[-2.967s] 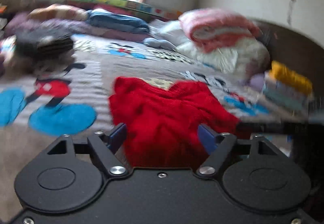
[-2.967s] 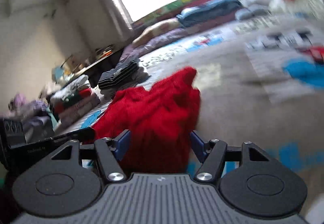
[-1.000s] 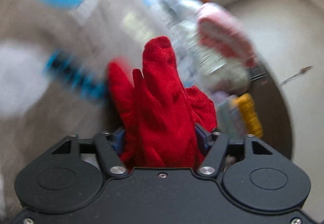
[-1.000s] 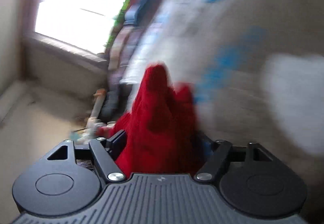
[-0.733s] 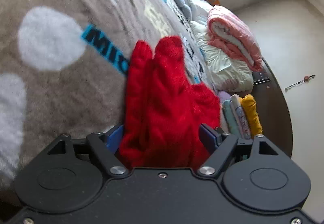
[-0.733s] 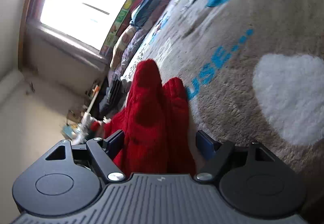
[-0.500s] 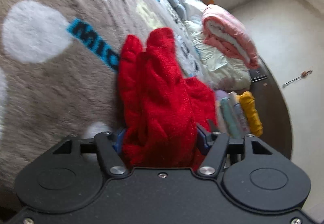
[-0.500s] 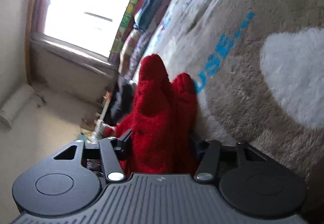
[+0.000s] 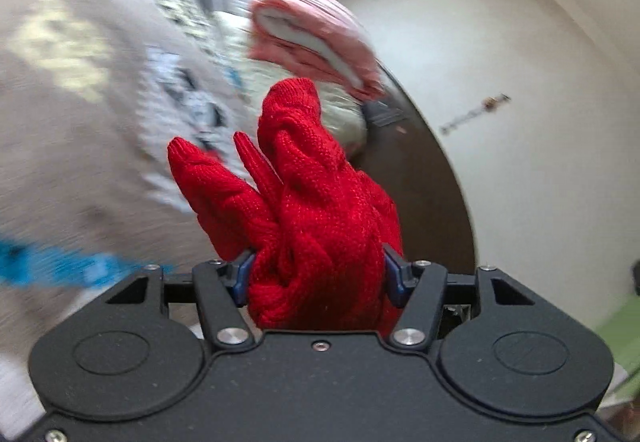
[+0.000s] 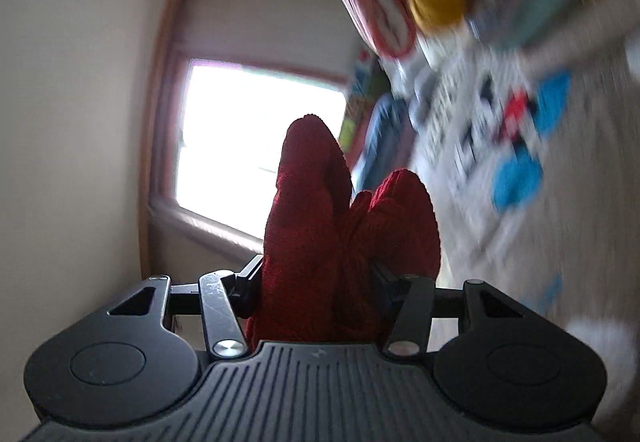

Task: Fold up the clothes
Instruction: 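Lift and carry the folded sweater with both grippers to the clothes stack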

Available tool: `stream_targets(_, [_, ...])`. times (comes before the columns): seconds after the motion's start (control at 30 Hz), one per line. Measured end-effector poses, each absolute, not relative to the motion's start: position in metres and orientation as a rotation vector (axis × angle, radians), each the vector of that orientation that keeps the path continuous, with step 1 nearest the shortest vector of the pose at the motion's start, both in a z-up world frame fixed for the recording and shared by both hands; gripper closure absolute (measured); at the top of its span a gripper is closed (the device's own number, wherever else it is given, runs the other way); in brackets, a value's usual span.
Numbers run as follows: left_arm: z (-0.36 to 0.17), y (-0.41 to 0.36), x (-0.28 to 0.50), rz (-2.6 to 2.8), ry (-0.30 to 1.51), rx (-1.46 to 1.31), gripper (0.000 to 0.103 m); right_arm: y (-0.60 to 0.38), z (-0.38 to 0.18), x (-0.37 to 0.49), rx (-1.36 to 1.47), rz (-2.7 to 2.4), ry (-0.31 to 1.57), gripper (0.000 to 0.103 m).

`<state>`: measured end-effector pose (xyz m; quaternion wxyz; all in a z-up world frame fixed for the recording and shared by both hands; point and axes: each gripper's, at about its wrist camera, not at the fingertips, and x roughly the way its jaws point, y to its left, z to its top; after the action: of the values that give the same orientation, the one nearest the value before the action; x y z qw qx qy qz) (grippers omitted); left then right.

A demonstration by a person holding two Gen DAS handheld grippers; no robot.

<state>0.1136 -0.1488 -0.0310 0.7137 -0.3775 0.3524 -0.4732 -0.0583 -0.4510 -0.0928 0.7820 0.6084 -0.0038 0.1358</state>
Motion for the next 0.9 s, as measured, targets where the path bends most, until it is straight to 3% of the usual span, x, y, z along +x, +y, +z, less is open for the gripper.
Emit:
stream_targets(0.37, [0.025,-0.310,0.194,-1.362,0.780,-0.752,0.045,-0.575,-0.053,-0.057,1.266,0.143,-0.291,0.050])
stream_targets(0.67, [0.035,-0.430,0.265,-1.519,0.819,-0.787,0.045,-0.660,-0.035,-0.019,1.238,0.047,-0.431,0.050])
stream_targets(0.83, [0.001,-0.468,0.286,-1.472,0.910,-0.743,0.044,-0.683,-0.080,0.000,1.342,-0.124,-0.382,0.050])
stream_targets(0.9, [-0.044,-0.483,0.297,-1.315,1.087,-0.690,0.045,-0.692,-0.120,0.010,1.446,-0.171,-0.336,0.052])
